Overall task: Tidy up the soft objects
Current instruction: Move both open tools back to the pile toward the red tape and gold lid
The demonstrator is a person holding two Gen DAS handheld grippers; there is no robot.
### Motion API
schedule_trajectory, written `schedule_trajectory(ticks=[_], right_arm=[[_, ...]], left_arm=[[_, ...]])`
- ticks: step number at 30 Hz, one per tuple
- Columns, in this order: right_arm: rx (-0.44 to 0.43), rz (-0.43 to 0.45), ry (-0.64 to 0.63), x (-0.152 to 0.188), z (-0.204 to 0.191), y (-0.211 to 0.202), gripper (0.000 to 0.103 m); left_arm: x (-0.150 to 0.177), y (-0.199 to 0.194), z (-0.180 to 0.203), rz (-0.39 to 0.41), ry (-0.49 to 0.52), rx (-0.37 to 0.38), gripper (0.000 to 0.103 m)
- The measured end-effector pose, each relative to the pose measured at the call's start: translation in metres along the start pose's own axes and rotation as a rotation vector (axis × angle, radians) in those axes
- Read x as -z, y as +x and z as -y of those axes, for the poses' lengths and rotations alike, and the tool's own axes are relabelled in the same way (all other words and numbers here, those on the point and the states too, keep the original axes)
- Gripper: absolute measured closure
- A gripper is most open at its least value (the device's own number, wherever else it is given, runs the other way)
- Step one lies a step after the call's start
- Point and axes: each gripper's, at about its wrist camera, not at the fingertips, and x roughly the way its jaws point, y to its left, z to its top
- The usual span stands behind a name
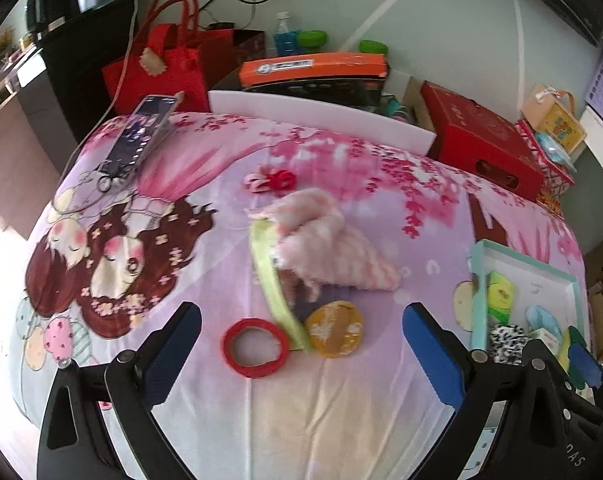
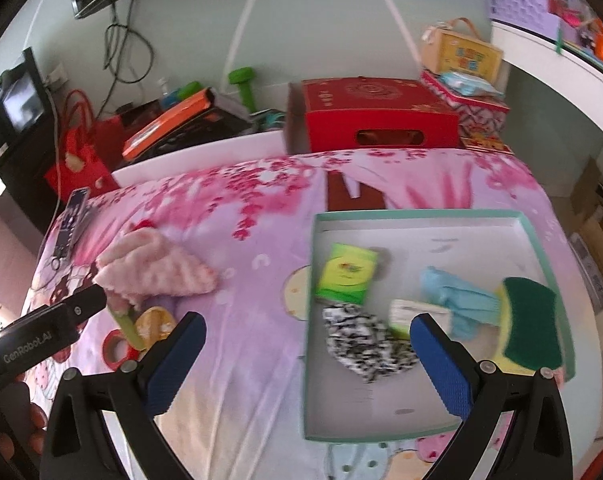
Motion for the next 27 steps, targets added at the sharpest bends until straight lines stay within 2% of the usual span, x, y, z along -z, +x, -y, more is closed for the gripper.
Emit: schedule_trajectory(ticks=[4,12,16,21,27], right_arm=[[-0.033,-0.02,-0.051,0.004,-0.023,0.013,0.0],[-0.114,-0.067,-0.131,0.014,-0.06,0.04,0.0],[-0.114,-0.115,-0.157,0.021,-0.07,0.057,0.0],[-0.132,-0.167,-0.153,0.026,-0.074,0.078,0.0],[-0.155,-0.175,-0.187,0.029,-0.089,0.092,0.0]], left_arm=[[0.002,0.007,-0.017,-0.019,-0.026,-0.036,0.002],[0.008,0.014,-0.05,-0.048,-0.105,-0.061,0.002],[0.008,0.024,-0.064,-0.076,-0.124,-0.079,0.002],[0.011,0.04,-0.083,-0.119,-0.142,-0.158,0.002],[0.018,0.065,-0.095,-0.203,-0.169,-0.115,0.003]])
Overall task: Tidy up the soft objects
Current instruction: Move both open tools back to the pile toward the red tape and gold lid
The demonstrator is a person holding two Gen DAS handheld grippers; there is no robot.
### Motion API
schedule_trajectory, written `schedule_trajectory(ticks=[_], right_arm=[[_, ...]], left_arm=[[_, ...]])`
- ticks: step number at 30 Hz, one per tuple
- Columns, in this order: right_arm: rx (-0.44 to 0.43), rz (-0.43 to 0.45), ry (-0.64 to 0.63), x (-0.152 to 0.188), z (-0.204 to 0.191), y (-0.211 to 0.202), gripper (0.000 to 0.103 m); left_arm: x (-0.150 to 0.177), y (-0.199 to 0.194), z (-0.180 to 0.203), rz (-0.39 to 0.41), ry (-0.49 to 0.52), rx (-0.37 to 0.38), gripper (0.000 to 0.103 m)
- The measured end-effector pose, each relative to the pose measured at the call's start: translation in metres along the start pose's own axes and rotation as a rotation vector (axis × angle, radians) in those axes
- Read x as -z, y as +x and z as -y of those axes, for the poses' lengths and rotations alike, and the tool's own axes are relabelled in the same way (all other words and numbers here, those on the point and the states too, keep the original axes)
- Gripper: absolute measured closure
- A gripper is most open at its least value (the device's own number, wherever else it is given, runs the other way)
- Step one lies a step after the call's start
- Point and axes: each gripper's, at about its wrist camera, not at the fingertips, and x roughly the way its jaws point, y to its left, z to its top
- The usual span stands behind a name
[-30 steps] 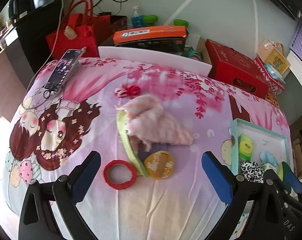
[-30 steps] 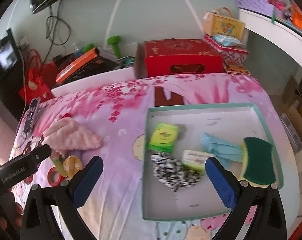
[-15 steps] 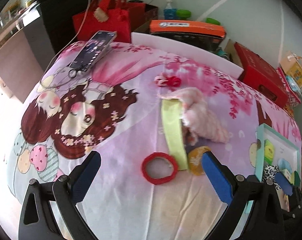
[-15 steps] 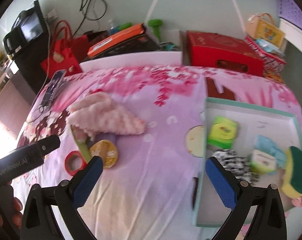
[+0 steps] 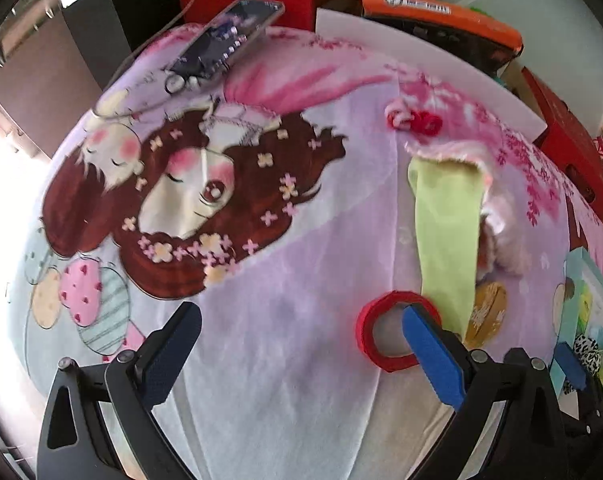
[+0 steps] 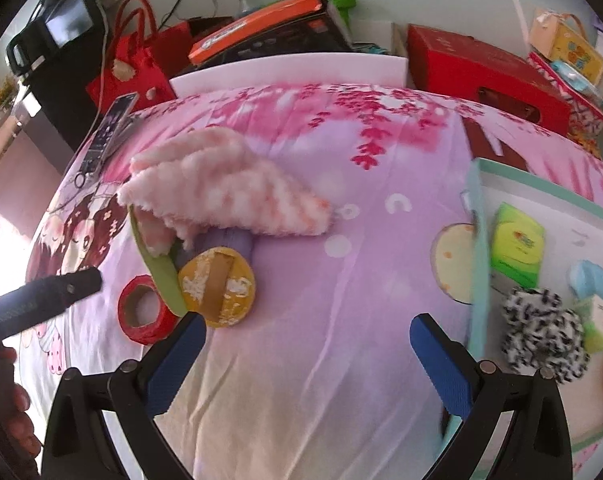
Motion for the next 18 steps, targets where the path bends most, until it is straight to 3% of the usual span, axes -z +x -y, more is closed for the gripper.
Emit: schedule_trajectory(ticks=[8,18], right_arm=[[-0.01,-0.026,-0.07,0.001,-0.02,0.017,0.0],[-0.008,-0.032,-0.099,0.0,-0.029,0.03,0.01]], left_arm=[[0.001,0.01,0.006,-0.027,0.026,0.012,0.003],[-0.001,0.018,0.012,-0.038,0.053,0.005,0.007]])
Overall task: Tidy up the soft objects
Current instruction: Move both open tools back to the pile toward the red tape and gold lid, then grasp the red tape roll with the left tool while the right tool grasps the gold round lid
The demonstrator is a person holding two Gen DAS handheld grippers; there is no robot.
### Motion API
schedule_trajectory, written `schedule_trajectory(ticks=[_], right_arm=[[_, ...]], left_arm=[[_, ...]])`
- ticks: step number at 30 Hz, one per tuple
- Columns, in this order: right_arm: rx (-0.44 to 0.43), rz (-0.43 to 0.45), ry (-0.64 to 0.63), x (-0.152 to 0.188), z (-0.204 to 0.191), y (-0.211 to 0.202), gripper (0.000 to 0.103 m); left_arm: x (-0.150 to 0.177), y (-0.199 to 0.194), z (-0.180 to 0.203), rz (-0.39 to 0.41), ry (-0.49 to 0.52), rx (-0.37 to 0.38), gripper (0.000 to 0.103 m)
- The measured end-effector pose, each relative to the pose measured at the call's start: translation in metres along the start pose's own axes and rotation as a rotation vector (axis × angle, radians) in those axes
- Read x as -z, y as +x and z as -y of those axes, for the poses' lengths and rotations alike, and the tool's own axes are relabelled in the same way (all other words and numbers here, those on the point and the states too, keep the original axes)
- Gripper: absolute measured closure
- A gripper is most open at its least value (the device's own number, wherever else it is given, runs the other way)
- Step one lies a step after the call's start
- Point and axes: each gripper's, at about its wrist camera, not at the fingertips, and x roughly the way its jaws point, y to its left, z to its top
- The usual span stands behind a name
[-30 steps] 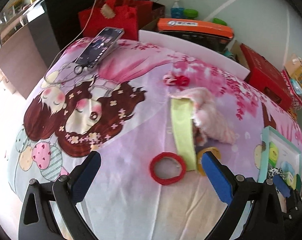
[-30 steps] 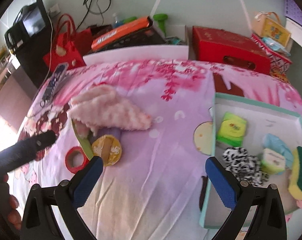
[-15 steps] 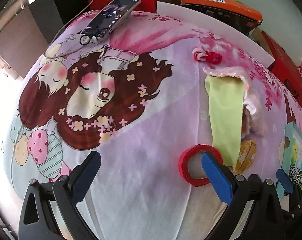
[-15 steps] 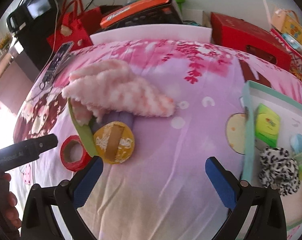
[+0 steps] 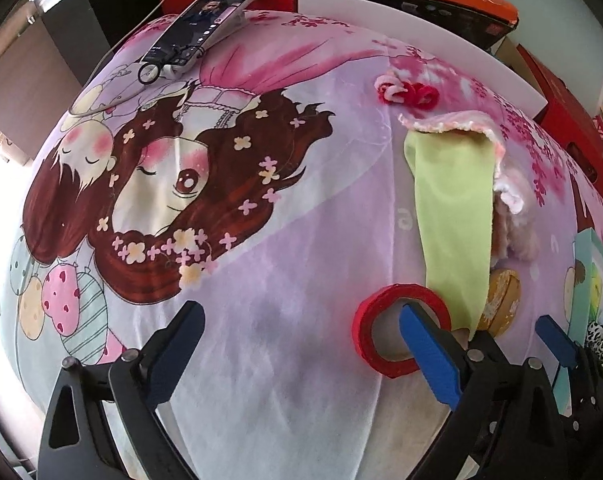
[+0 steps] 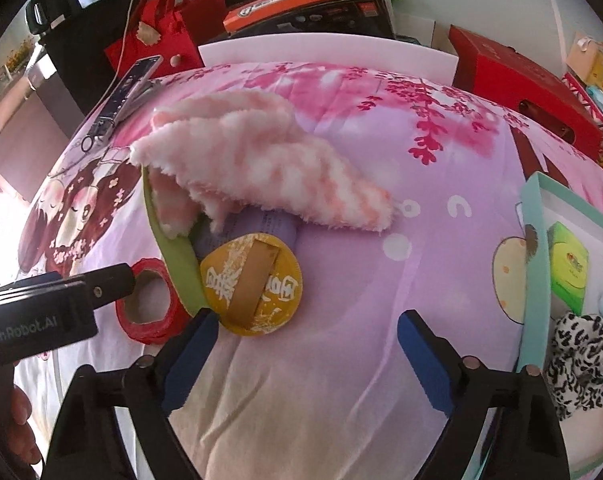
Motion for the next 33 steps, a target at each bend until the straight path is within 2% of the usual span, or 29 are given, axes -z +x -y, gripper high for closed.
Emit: schedule_trajectory(ticks=[2,6,10,16,22,27,33], right_arm=[[0.001,0.002,-0.006,-0.001,-0.002,0.001,0.011],[0.002,0.007,-0.029,-0.002,-0.007,0.003,0.011],[0.007,0.012,-0.06,-0.003,-0.015,0.005,0.012],[0.014,0.02,-0.055,-0.004,-0.015,0.005,0.021],[-0.002,0.027,-0.09,-0.003,-0.024,0.003,0.04],[-0.019,0.025,-0.095,-0.003,-0.025,0.001,0.05],[-0.025,0.021,-0.096,-0.003,-0.023,-0.001,0.051]], left_arm=[[0.0,0.004,0.004,-0.012,0.009,0.003,0.016],[0.002,0.014,0.009,-0.033,0.013,0.01,0.017],[0.003,0.02,0.015,-0.041,0.027,0.013,0.025],[0.003,0.023,0.02,-0.036,0.042,0.014,0.032],[0.001,0.023,0.026,-0.029,0.068,0.03,0.039],[0.0,0.022,0.029,-0.024,0.072,0.051,0.051],[-0.001,0.022,0.034,-0.016,0.087,0.068,0.071]])
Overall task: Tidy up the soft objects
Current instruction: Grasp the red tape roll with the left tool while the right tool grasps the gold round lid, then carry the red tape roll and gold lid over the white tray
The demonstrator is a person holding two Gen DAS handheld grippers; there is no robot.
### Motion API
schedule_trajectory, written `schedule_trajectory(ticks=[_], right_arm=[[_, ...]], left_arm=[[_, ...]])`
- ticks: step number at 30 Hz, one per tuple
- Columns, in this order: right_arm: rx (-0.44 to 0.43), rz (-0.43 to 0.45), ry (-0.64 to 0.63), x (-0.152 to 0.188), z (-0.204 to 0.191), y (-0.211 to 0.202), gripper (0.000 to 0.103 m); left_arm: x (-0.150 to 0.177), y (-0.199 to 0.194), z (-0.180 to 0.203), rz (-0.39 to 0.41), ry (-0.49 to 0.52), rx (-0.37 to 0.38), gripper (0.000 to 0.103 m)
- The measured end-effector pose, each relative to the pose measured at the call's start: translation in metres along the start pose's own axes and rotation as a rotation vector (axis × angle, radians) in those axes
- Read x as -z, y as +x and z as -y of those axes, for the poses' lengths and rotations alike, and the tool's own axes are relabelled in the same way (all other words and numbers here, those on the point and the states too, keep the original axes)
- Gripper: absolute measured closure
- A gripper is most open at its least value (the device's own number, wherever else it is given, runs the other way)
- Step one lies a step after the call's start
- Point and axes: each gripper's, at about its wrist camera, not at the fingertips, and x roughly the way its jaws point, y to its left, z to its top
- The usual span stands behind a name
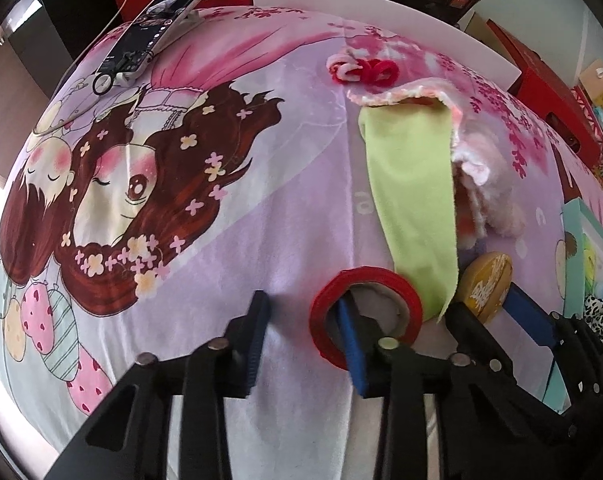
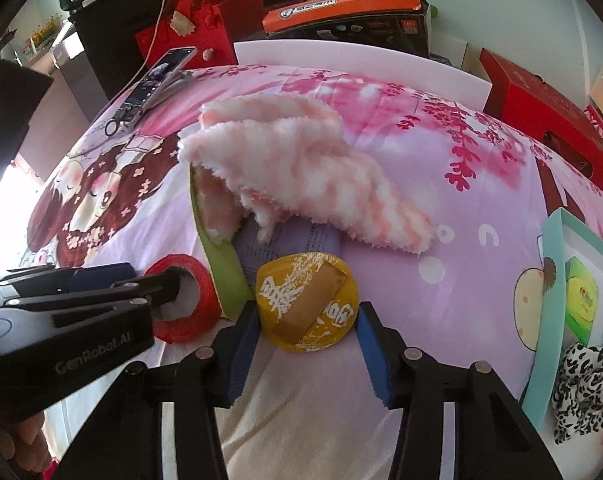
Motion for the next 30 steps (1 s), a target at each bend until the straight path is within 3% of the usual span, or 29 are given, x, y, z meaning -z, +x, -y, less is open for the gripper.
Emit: schedule_trajectory(ticks=[7,21,30], right_arm=[[0.003,-0.003,0.008,0.001,0.004,-0.002,0.051],[-0.005,-0.007,0.043,0.003,0.011,-0.007,0.051],[0.002,0.031,0.087,0.002,0.025,-0.026,0.052]], left_arm=[[-0.002,0.001,0.005,0.004,0.011,0.022,0.091],[-0.001,-0.013,-0.005,0.031,-0.015,0.04,0.091],[0.001,-0.039,-0.021,0.092,-0.05,0.045,0.091]])
